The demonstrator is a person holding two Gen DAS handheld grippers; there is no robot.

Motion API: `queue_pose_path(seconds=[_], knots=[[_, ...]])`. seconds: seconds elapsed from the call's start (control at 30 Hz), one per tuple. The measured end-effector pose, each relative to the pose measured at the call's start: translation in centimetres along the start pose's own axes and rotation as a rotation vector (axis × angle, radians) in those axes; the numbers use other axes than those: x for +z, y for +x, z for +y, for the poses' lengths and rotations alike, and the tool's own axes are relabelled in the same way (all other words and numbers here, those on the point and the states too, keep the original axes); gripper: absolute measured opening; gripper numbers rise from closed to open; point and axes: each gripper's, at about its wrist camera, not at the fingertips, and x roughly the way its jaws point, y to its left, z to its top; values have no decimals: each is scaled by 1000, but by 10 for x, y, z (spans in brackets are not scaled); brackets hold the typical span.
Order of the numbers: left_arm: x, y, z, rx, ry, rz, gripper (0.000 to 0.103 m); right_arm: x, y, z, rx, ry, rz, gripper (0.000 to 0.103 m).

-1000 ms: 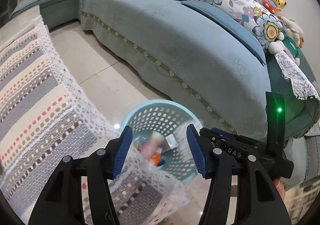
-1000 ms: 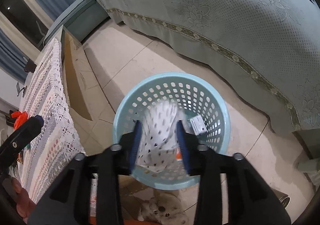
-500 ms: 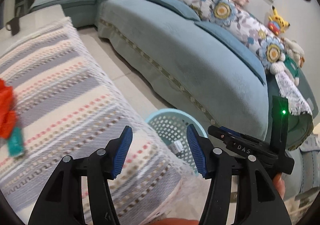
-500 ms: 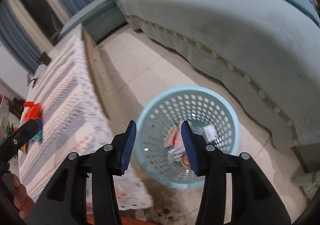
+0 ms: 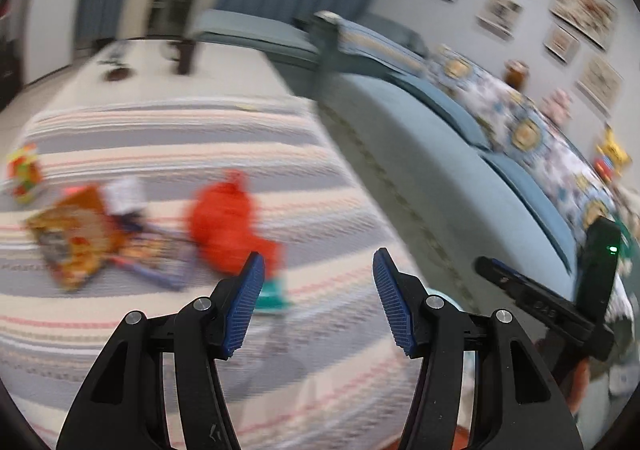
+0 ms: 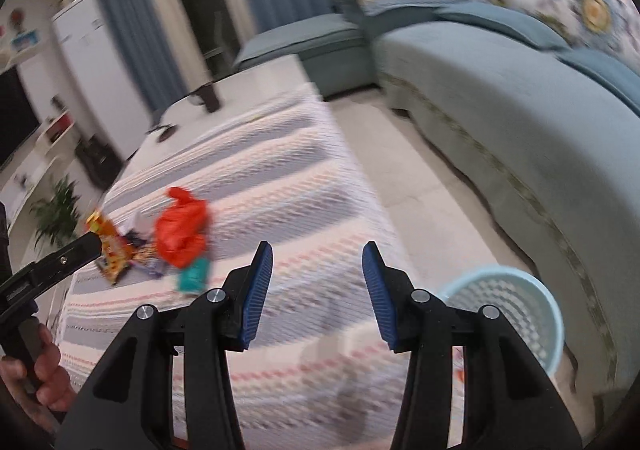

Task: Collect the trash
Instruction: 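Move both open tools back toward the remaining snack bags and red bag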

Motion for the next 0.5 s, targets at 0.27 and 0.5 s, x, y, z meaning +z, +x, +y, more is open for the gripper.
queue_pose_path(seconds=[0.27, 0.5], knots=[[4, -41, 116, 190, -156, -66, 68, 9, 57, 95, 98, -104, 49, 43], [5, -34, 185, 258, -194, -33, 75, 8, 111, 142, 129, -120, 90, 52]])
